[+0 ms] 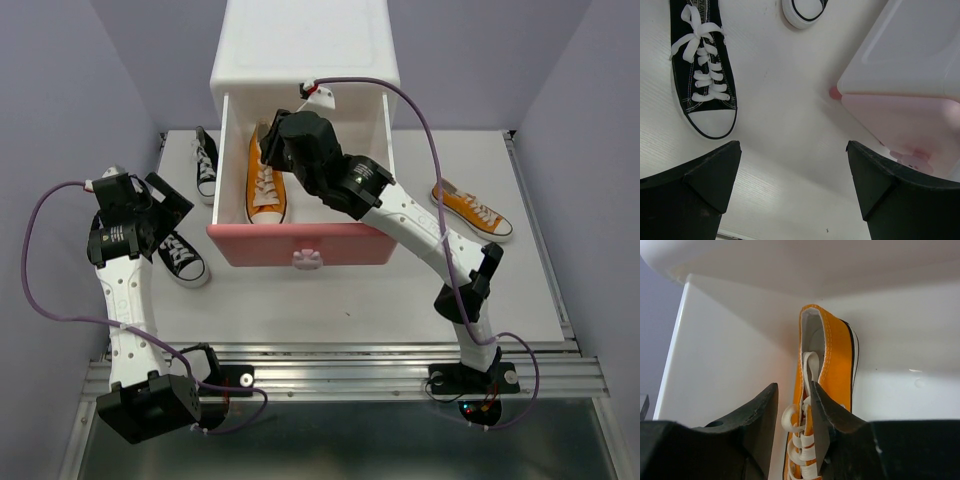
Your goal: Place and organize the shoes in the shoe cabinet
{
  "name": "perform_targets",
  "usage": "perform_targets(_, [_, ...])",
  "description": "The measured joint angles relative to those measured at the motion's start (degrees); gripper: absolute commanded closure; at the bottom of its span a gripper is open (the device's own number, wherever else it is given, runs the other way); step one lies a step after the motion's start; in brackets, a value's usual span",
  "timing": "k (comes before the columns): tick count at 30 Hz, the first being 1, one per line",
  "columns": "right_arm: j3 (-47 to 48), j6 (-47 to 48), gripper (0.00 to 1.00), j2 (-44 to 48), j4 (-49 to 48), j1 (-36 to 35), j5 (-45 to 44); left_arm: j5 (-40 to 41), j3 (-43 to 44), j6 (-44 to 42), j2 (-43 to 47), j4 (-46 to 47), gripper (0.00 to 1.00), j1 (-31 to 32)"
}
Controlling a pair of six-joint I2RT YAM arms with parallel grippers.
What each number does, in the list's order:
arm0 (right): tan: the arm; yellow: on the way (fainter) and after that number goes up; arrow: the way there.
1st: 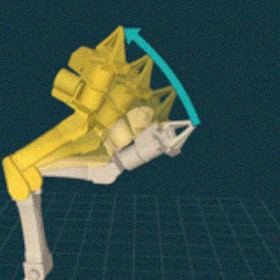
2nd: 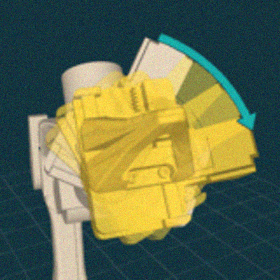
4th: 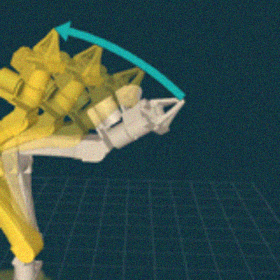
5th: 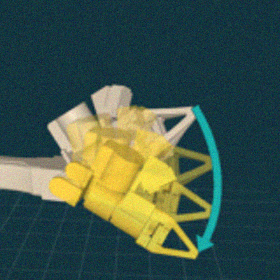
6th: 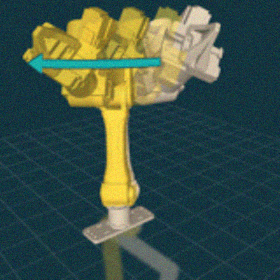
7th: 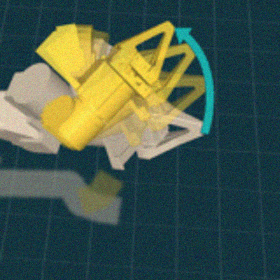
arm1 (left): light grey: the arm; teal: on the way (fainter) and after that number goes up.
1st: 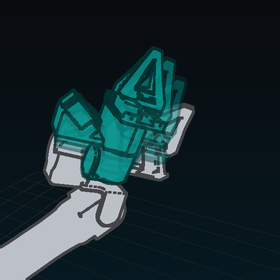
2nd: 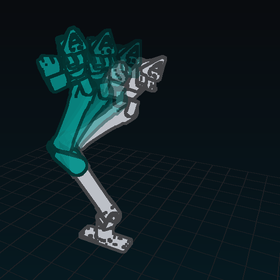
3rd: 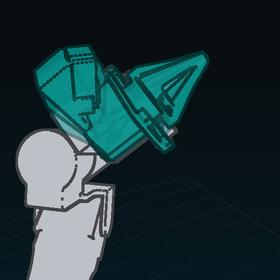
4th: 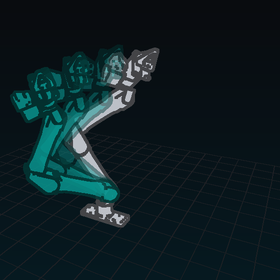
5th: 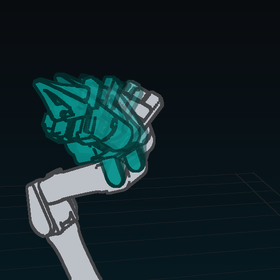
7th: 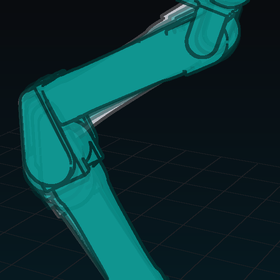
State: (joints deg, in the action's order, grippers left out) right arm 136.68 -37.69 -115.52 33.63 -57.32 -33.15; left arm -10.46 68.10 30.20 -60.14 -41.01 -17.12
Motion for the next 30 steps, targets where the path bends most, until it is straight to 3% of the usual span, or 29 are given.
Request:
perform_targets(3, [0.0, 0.2, 0.40, 0.0, -0.7, 0.0, 0.5, 0.0, 0.0, 0.0, 0.0, 0.0, 0.01, 0.0])
perform_targets(6, [0.0, 1.6, 0.00, 0.0, -2.1, 0.0, 1.3, 0.0, 0.0, 0.0, 0.0, 0.0, 0.01, 0.0])
perform_targets(19, [-3.0, 17.1, 0.00, 9.0, -14.9, 0.0, 4.7, -0.5, 0.0, 0.1, 0.0, 0.1, 0.01, 0.0])
perform_targets(26, [-1.8, 27.3, 0.00, 17.3, -17.9, 0.8, -3.3, -0.9, -0.2, 0.2, 0.7, 0.1, 0.01, 0.0])
perform_targets(30, [-8.9, 30.9, 0.00, 25.5, -19.5, 6.2, -9.7, -1.2, -0.4, 0.3, 1.0, 0.3, 0.01, 0.0])
